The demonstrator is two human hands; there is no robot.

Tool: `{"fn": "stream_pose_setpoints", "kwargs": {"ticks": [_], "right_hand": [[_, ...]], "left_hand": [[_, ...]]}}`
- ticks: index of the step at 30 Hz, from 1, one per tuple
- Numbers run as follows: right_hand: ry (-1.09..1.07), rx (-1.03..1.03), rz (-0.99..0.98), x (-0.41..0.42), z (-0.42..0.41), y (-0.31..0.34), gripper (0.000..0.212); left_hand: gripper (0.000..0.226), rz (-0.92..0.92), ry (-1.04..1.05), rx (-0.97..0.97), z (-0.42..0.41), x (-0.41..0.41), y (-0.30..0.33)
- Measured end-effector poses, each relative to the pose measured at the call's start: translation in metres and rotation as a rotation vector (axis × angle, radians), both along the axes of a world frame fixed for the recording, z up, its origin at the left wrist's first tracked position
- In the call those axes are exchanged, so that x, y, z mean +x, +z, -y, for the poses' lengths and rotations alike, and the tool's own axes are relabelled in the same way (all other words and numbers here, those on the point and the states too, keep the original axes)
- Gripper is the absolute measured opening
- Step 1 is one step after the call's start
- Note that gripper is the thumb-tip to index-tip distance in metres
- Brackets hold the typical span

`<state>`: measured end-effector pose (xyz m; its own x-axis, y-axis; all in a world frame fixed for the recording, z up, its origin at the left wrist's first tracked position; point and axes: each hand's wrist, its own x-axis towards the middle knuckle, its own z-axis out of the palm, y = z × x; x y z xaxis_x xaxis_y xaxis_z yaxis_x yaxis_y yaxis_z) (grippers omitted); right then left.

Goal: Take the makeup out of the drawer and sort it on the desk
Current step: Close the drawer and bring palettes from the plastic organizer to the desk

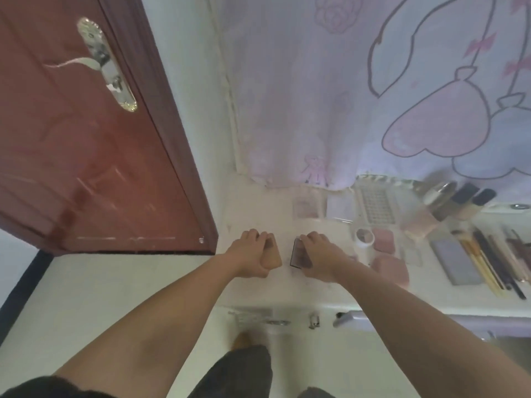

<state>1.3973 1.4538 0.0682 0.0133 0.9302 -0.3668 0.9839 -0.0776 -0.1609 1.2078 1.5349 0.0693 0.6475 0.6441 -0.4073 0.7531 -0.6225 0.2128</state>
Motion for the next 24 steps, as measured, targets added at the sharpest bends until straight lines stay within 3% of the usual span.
{"fn": "stream_pose_setpoints", "kwargs": {"ticks": [9,14,19,21,24], "right_hand": [[-0.026,-0.088,0.058,0.022,-0.053,-0.02,0.074],[-0.005,-0.07,0.07,0.026,-0.058,-0.022,0.079],[0.106,0.123,0.045,0.004,-0.065,-0.015,0.07],[0.203,0.166,0.035,-0.015,-0.076,-0.017,0.064],[0.265,0.029,0.015,-0.037,-0.086,-0.025,0.068]], "left_hand": [[0.09,-0.024,-0.226,0.023,-0.07,0.028,-0.032],[0.094,0.064,-0.173,-0.021,-0.072,0.021,-0.047],[0.094,0.263,0.106,-0.238,-0.064,0.007,-0.049],[0.077,0.376,0.315,-0.286,-0.059,0.002,-0.048],[0.051,0.519,0.573,-0.399,-0.054,0.001,-0.045]]}}
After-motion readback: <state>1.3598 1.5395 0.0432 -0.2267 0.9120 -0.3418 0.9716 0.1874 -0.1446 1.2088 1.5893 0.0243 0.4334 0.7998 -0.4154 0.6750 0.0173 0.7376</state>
